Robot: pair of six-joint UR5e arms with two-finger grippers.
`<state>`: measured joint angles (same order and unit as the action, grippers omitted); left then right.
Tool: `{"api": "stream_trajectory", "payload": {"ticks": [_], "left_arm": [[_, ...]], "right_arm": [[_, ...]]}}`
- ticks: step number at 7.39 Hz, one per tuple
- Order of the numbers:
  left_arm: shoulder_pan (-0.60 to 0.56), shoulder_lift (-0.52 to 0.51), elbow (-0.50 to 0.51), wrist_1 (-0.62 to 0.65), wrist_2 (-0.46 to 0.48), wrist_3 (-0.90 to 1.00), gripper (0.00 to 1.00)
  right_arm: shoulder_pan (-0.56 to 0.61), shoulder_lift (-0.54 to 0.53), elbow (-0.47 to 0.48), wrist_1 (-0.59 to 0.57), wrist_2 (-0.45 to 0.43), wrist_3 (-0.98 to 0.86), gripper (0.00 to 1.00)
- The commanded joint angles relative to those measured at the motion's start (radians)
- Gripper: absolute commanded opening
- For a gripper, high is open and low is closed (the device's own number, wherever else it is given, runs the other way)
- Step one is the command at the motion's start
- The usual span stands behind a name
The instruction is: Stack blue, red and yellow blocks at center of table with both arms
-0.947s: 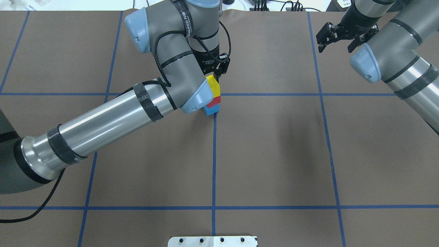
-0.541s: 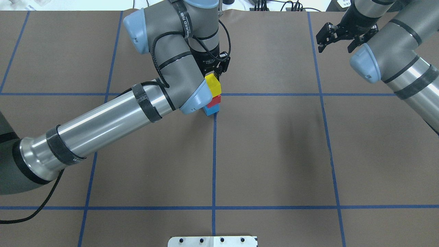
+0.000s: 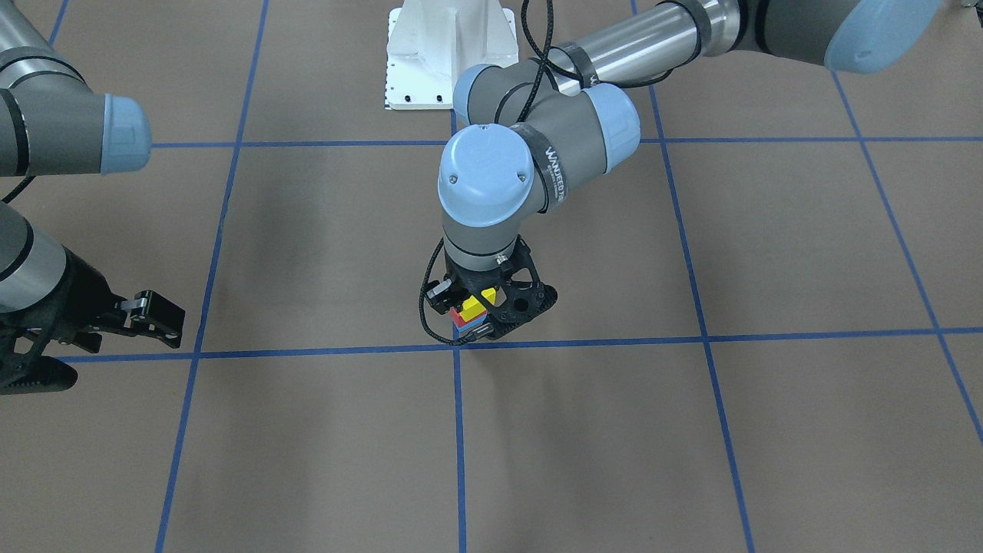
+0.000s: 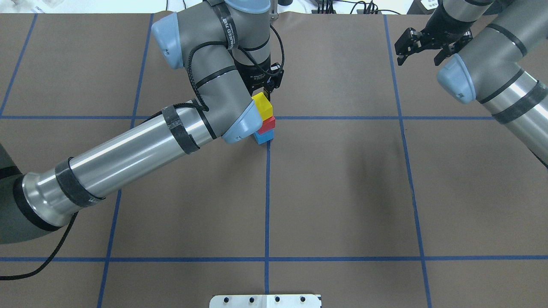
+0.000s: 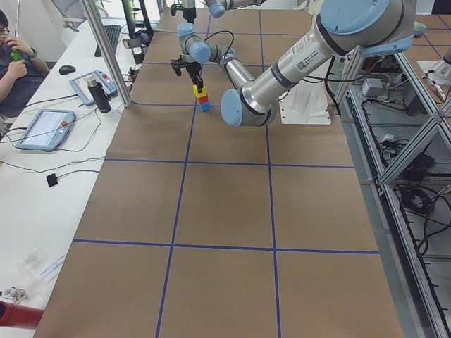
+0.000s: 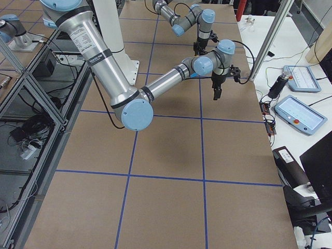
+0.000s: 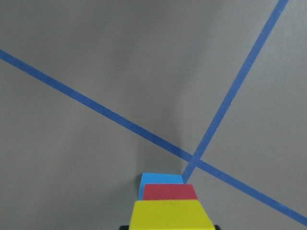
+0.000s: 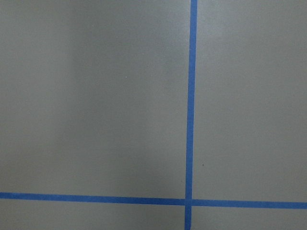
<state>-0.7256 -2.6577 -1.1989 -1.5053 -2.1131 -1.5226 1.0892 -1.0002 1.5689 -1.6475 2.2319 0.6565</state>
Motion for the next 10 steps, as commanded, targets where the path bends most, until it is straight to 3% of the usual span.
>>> {"api": "stream_trajectory", "payload": {"ticks": [1,2,3,5,6,8,9,10], "left_arm": [[0.000,-0.001,-0.005,0.000,0.005,-0.008,0.66],[0.000,0.001,-0.010,-0.001,0.005,-0.005,0.87],[0.000,0.001,-0.024,-0.001,0.007,-0.002,1.00],[-0.012,0.045,-0.178,0.042,0.010,0.034,1.00],[-0.050,0.143,-0.344,0.122,0.009,0.177,1.00],[-0.168,0.476,-0.641,0.188,0.007,0.611,1.00],[-0.232,0.684,-0.718,0.154,0.005,0.778,1.00],[-0.329,0.822,-0.703,0.031,0.001,0.897,1.00]], "right_arm": [[0.001,0.000,0.000,0.000,0.002,0.000,0.99],[0.001,0.000,0.000,0.000,0.002,0.000,0.99],[0.001,0.000,0.000,0.000,0.002,0.000,0.99],[0.023,-0.002,0.000,-0.002,0.003,-0.011,0.99],[0.043,-0.006,-0.003,-0.009,0.003,-0.062,0.99],[0.110,-0.064,-0.010,-0.008,0.023,-0.189,0.99],[0.154,-0.116,-0.010,-0.006,0.043,-0.298,0.99],[0.214,-0.174,-0.013,-0.006,0.072,-0.351,0.99]]}}
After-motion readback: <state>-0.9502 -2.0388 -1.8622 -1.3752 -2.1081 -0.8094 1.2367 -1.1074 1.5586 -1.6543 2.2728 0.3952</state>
